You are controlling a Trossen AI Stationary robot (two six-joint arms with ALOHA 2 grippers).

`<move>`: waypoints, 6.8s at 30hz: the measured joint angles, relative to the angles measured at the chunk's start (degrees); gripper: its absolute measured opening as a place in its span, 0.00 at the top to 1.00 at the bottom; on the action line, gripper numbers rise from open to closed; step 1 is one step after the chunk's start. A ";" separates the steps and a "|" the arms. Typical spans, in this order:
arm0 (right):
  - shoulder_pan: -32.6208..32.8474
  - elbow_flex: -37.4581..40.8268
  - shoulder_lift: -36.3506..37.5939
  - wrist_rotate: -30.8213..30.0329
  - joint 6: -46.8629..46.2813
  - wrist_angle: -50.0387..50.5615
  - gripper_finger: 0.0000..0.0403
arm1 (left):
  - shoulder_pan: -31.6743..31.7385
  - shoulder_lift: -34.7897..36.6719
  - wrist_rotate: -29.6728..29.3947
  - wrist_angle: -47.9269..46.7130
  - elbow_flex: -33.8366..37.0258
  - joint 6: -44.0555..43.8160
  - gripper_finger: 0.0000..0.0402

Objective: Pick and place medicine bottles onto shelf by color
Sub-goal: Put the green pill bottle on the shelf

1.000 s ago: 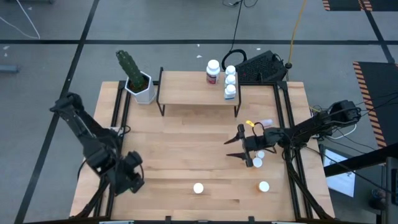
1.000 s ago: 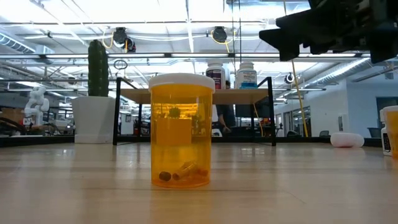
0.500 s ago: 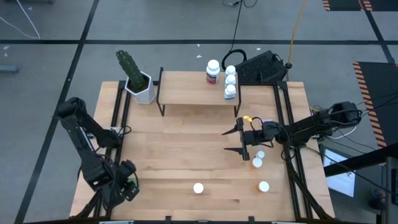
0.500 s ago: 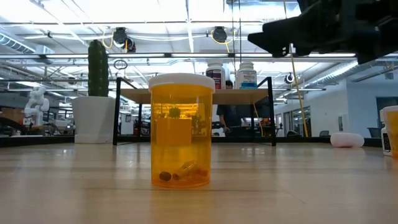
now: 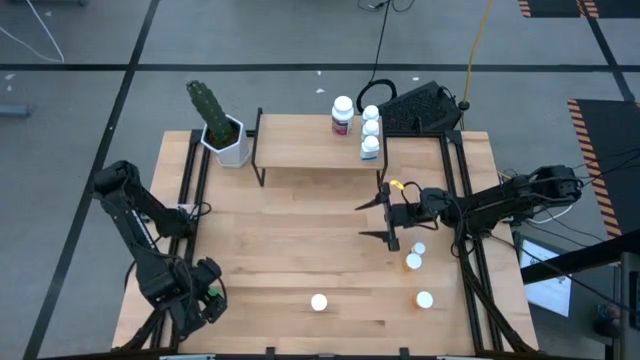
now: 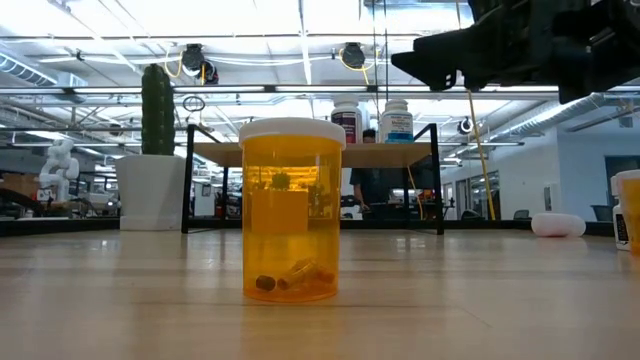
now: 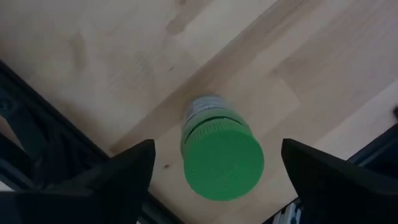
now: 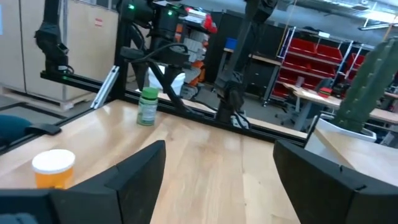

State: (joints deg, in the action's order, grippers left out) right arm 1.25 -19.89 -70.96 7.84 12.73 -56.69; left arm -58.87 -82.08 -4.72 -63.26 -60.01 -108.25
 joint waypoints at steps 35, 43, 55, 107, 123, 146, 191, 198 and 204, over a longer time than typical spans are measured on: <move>-0.44 -13.60 -14.36 2.97 -7.65 7.20 0.27 | 24.13 -3.09 -9.13 1.37 -0.07 37.04 0.45; -0.43 -17.23 -19.48 2.95 -7.48 7.26 0.27 | 40.35 -3.09 -10.49 14.97 -0.07 62.20 0.49; -2.32 -19.44 -24.63 2.97 -9.06 6.50 0.27 | 46.13 -3.09 -9.87 21.88 -0.07 75.44 0.39; -2.28 -56.45 -49.85 15.25 1.51 30.75 0.27 | 32.17 10.83 -39.03 12.52 -0.52 61.88 0.50; -4.29 -63.49 -55.95 26.86 1.58 33.55 0.27 | 32.26 10.83 -40.77 12.50 -0.50 61.99 0.50; -1.15 -61.59 -45.66 2.47 -0.27 47.08 0.53 | 31.73 10.81 -40.27 12.09 -0.46 61.83 0.50; -14.22 -43.16 -21.27 -48.04 -15.09 40.63 0.50 | 35.70 10.83 -41.39 13.81 4.42 62.23 0.50; -15.12 -43.18 -21.51 -48.03 -15.93 40.43 0.50 | 35.69 10.83 -41.30 13.81 4.42 62.96 0.50; -15.54 -43.22 -21.51 -43.21 -16.11 40.76 0.44 | 35.65 10.83 -41.28 13.81 4.42 63.11 0.50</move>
State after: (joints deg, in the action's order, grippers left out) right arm -14.28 -63.11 -92.47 -35.38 -3.38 -15.92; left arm -23.22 -71.24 -46.00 -49.45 -55.59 -45.15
